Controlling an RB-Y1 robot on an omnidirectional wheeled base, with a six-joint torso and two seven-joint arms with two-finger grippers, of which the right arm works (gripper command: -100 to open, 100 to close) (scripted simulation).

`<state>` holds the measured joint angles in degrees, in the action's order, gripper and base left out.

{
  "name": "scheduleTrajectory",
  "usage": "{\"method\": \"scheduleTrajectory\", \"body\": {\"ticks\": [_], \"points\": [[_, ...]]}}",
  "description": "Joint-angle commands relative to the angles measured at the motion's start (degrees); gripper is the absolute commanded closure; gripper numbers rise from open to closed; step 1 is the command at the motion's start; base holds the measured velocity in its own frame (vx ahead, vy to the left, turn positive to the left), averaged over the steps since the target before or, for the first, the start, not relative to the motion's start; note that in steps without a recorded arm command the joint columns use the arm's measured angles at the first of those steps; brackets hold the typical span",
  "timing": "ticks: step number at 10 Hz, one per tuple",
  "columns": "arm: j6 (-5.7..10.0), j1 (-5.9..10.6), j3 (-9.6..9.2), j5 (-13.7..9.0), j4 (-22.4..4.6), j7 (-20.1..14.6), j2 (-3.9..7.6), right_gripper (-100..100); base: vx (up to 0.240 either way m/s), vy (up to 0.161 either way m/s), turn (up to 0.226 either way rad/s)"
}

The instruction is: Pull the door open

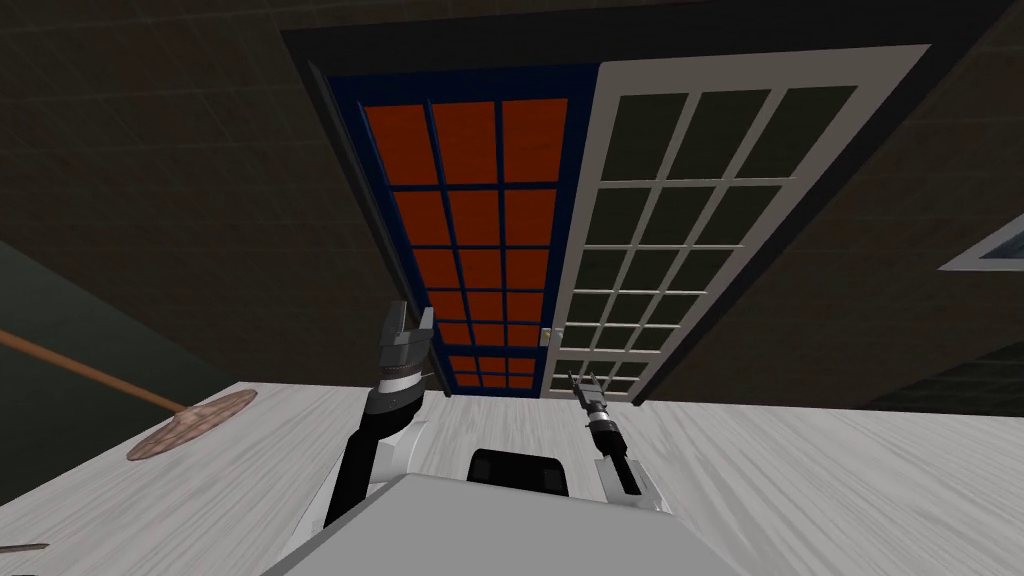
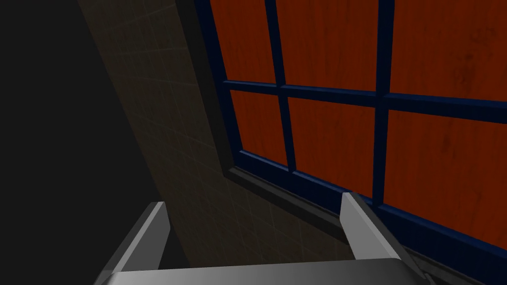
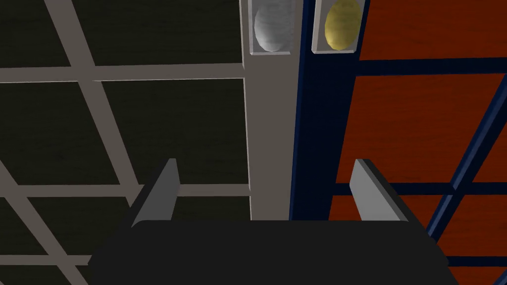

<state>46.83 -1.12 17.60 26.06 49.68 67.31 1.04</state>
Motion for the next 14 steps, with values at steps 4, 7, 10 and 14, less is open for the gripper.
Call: {"method": "scheduleTrajectory", "body": {"ticks": [4,7,10,14], "points": [[1.01,2.07,1.09,1.33,-5.00,4.21,-1.54,-100,0.178,-0.019,0.026],[0.74,0.72,1.48,0.58,-5.29,3.86,0.08,-100,-0.054,0.008,-0.023],[0.69,-0.46,2.07,-0.30,-6.28,3.98,1.64,-100,-0.147,0.025,-0.023],[0.60,-2.57,3.27,-2.28,-8.33,4.29,4.46,-100,-0.091,0.010,-0.021]]}}
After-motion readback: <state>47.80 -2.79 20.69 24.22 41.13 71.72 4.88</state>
